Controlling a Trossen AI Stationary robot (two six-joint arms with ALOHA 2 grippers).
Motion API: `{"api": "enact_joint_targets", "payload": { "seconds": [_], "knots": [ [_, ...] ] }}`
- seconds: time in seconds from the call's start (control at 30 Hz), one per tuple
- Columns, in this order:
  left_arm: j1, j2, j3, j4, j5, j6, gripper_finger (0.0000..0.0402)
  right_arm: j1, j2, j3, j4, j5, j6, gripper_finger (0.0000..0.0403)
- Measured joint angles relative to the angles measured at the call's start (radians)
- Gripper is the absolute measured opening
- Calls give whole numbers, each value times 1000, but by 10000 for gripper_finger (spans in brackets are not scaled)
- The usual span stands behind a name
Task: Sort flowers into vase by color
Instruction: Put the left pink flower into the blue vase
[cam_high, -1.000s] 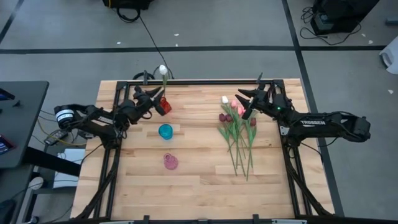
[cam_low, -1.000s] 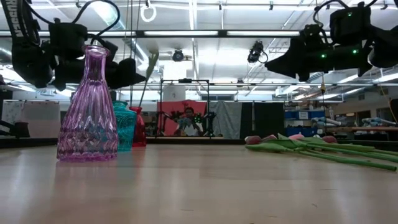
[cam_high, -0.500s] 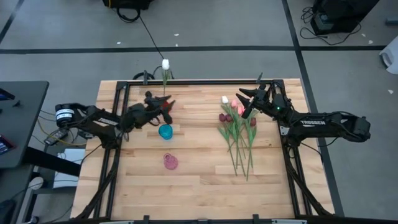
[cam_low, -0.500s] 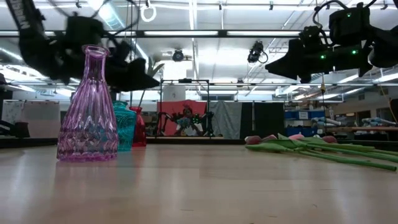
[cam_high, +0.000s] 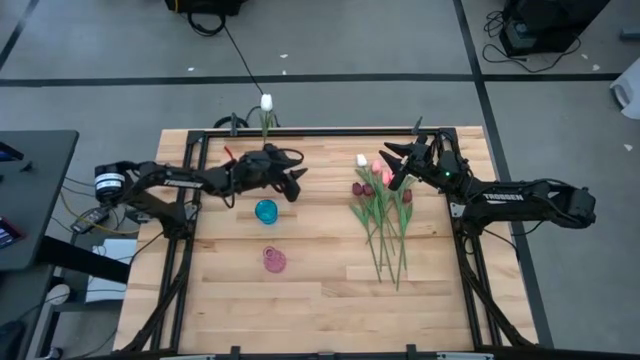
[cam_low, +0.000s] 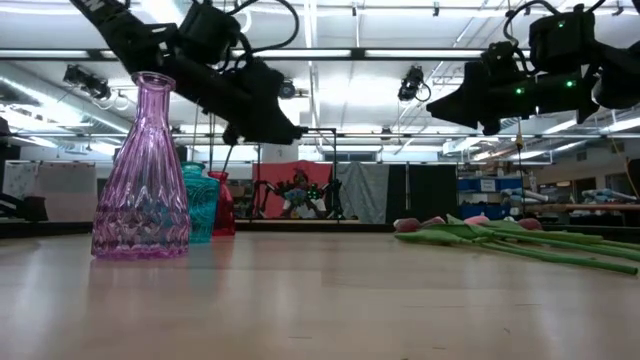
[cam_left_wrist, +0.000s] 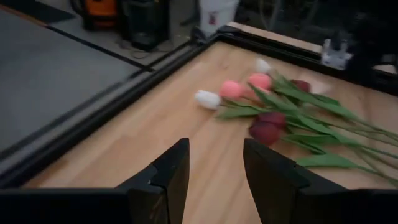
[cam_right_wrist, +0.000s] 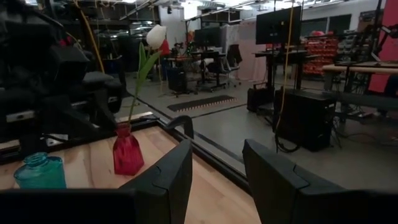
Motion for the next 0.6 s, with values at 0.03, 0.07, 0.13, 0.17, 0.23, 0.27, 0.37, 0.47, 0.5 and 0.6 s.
{"api": "enact_joint_targets", "payload": {
  "seconds": [0.03,0.07,0.13,0.17,0.23,0.27,0.37,0.47,0.5,0.6],
  "knots": [
    [-3,12,7,1,13,-12,156,0,0,0,-3,-6,0,155],
    [-9,25,16,-2,21,-17,156,0,0,0,-7,-9,-1,155],
    [-28,60,42,-3,25,-18,156,0,-1,0,-19,-9,-10,155],
    [-39,80,60,-5,25,-18,156,0,-1,0,-24,-9,-15,155],
    [-63,127,109,-11,26,-18,156,-2,-1,0,-44,-9,-23,155],
    [-72,149,136,-22,26,-18,156,-2,-1,0,-55,-10,-24,155],
    [-94,225,229,-77,29,-22,156,-3,-1,0,-87,-25,-41,155],
    [-104,297,323,-148,29,-56,156,-5,-12,0,-113,-53,-79,155],
    [-105,317,354,-184,29,-69,156,-5,-20,0,-113,-54,-97,155],
    [-112,383,445,-277,29,-121,156,-15,-78,0,-132,-54,-131,155]
  ]
}}
